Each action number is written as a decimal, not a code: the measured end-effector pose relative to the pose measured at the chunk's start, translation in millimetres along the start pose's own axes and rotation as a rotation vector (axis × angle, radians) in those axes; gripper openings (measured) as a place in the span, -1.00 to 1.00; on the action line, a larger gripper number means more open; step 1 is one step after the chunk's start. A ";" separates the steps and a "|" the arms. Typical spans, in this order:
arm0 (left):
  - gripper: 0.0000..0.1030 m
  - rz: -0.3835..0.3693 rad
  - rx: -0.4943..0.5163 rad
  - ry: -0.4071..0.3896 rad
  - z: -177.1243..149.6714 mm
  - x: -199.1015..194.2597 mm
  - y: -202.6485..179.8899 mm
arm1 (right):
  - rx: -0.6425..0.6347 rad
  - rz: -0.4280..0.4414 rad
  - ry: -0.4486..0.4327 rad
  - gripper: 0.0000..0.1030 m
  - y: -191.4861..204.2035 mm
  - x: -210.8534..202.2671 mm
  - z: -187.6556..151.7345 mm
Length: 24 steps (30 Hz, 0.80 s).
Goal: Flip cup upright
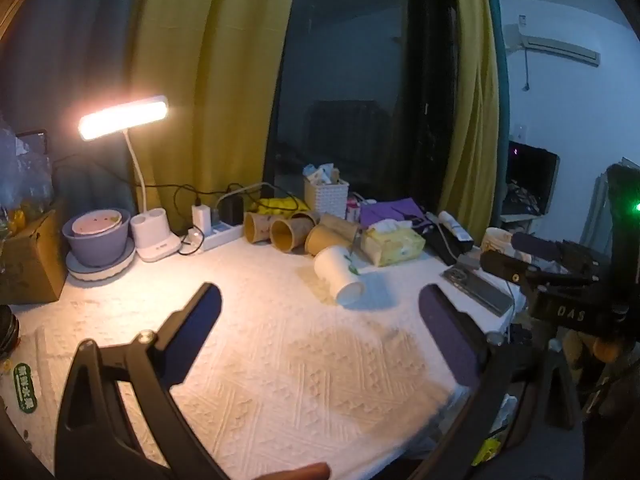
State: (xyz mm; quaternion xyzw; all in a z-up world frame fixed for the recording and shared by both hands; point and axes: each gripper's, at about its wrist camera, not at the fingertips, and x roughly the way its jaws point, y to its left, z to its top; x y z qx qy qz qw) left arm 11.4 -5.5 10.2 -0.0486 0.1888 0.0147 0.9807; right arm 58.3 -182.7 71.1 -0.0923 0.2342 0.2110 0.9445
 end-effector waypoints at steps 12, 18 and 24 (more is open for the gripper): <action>0.94 -0.002 -0.023 -0.024 1.8 -16.4 15.6 | 0.007 -0.003 0.005 0.47 1.1 0.4 -2.4; 0.94 -0.001 -0.022 -0.027 -0.8 -15.3 15.5 | 0.004 0.001 0.011 0.47 4.1 1.1 -2.9; 0.94 0.001 -0.022 -0.031 -4.0 -15.7 13.9 | 0.005 0.002 0.014 0.47 3.9 2.1 -2.6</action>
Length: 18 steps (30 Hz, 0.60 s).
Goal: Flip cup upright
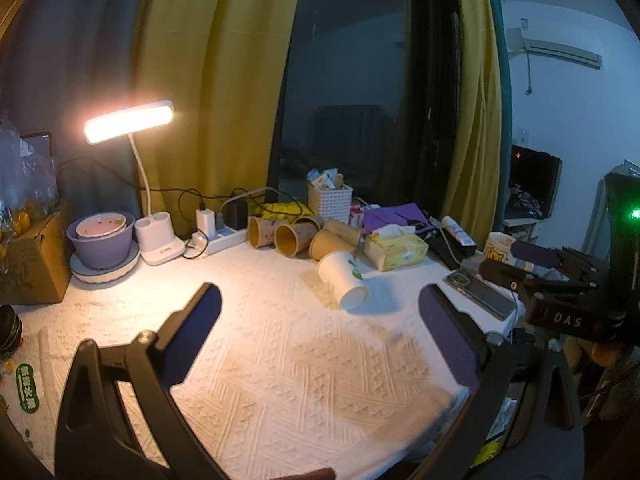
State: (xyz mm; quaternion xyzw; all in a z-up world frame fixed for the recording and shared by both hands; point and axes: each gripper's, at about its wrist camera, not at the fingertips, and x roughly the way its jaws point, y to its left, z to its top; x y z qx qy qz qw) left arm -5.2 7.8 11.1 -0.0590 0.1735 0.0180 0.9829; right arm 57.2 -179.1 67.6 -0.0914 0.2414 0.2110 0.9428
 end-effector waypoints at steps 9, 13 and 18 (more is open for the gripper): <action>0.94 0.000 0.001 -0.002 -3.0 0.0 -1.2 | 0.002 0.003 0.000 0.47 -1.0 -0.3 -0.5; 0.94 -0.005 -0.001 0.003 -1.8 0.3 -2.1 | 0.003 0.002 0.000 0.47 -0.7 0.4 -1.4; 0.94 -0.005 0.000 0.002 -2.6 0.4 -2.6 | 0.006 0.000 -0.001 0.47 -1.0 2.8 -4.4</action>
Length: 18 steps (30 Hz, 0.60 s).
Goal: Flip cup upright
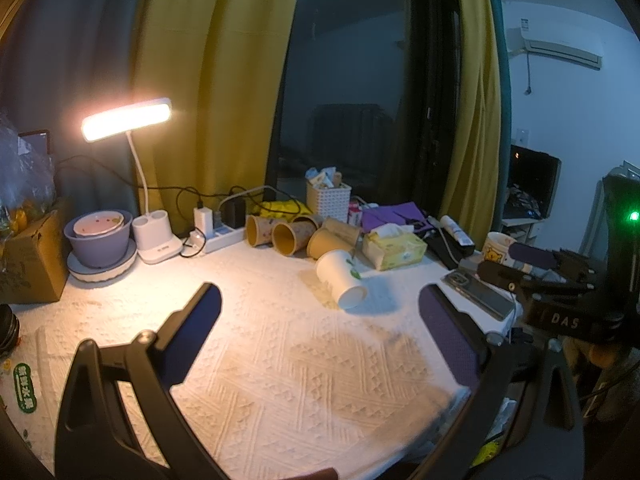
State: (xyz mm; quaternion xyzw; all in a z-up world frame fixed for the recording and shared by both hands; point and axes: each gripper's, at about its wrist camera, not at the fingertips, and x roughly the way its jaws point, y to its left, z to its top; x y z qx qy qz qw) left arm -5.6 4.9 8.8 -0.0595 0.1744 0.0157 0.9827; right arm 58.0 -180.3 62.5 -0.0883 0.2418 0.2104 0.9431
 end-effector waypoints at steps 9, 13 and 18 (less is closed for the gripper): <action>0.94 0.000 0.000 -0.002 0.5 0.1 -0.4 | 0.005 0.000 0.002 0.47 -1.0 0.0 1.0; 0.94 0.000 -0.001 -0.002 0.4 0.2 -0.6 | 0.006 -0.001 0.002 0.47 -1.4 0.2 0.5; 0.94 0.000 0.000 -0.002 0.2 0.4 -1.3 | 0.006 0.000 0.003 0.47 -1.7 0.5 0.2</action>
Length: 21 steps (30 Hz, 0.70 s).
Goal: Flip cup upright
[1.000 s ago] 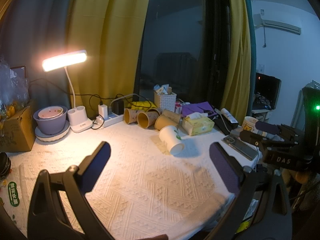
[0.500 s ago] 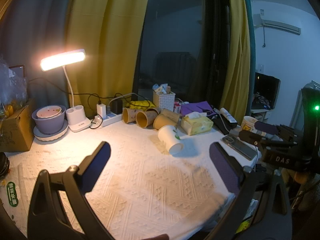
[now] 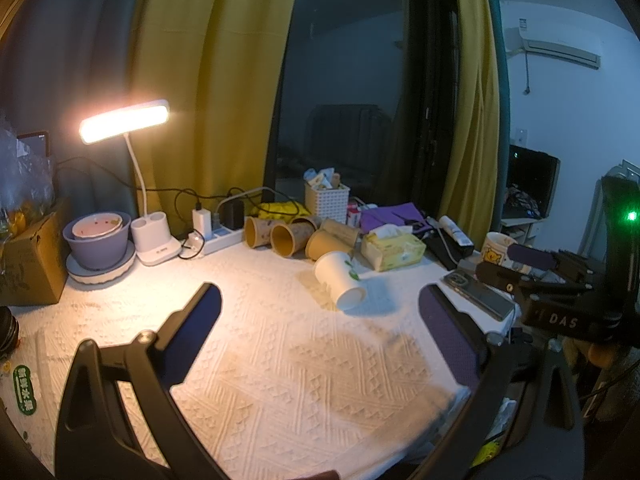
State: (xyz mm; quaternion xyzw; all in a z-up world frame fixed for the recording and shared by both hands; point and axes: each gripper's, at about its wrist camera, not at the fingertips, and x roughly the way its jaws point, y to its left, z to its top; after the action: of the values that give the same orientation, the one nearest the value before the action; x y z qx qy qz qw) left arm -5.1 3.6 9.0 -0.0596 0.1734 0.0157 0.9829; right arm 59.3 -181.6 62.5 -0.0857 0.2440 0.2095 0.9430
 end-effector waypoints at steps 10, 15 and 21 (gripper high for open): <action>0.94 0.001 -0.001 -0.001 -1.1 -0.3 0.0 | 0.000 -0.002 0.000 0.47 -0.7 0.2 -0.3; 0.94 0.000 -0.001 -0.002 -0.9 -0.1 -0.1 | 0.001 -0.001 0.000 0.47 -1.1 0.4 -0.2; 0.94 0.001 0.001 -0.003 -1.6 -0.4 -0.2 | 0.001 -0.002 0.002 0.47 -1.9 0.8 -0.5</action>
State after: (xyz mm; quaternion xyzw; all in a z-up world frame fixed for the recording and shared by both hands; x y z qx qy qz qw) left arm -6.0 3.2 7.7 -0.0591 0.1719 0.0165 0.9832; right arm 60.6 -183.2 61.8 -0.0858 0.2447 0.2083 0.9431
